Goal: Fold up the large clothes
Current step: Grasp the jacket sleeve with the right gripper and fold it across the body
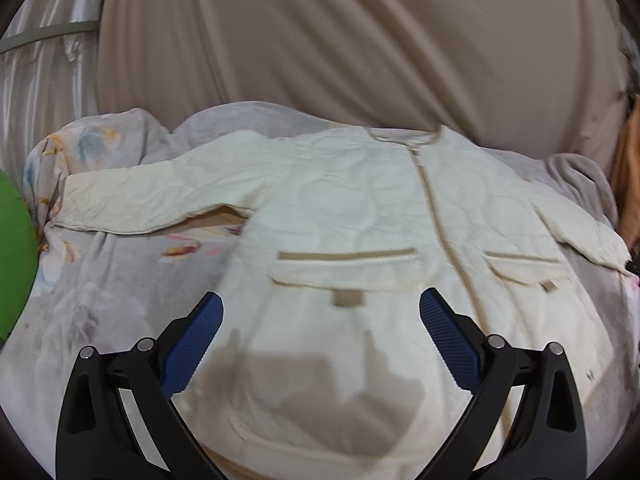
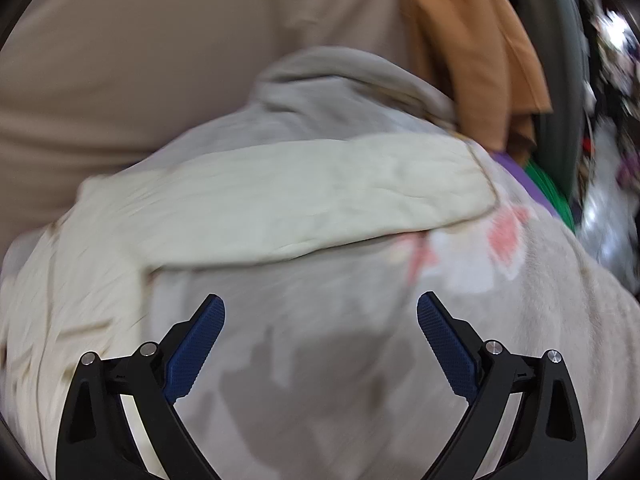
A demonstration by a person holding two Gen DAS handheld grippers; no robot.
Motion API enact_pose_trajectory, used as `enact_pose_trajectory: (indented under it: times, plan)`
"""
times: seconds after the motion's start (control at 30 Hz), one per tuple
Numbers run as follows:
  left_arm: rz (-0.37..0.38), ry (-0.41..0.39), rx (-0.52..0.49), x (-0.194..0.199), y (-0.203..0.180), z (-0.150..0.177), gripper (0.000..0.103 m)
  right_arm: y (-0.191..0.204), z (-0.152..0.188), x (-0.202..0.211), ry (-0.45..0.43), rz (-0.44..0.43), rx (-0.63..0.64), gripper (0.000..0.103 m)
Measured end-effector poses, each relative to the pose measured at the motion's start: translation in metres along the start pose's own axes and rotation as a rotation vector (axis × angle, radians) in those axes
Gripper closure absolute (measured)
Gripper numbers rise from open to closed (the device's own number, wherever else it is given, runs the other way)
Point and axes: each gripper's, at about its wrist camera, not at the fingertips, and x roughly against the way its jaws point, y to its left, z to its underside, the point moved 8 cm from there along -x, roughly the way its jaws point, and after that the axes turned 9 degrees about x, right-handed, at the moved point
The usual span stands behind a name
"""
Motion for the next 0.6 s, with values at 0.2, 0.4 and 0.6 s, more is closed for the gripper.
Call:
enact_pose_trajectory:
  times: [0.2, 0.4, 0.6]
  plan:
    - [-0.108, 0.014, 0.047, -0.034, 0.039, -0.014, 0.006, -0.084, -0.019, -0.066, 0.035, 0.018, -0.280, 0.012]
    - [-0.135, 0.025, 0.032, -0.054, 0.041, -0.023, 0.006, -0.090, -0.046, -0.102, 0.031, 0.023, -0.370, 0.074]
    - [-0.094, 0.008, 0.048, -0.061, 0.027, -0.047, 0.006, 0.048, -0.145, -0.041, -0.215, -0.179, -0.174, 0.090]
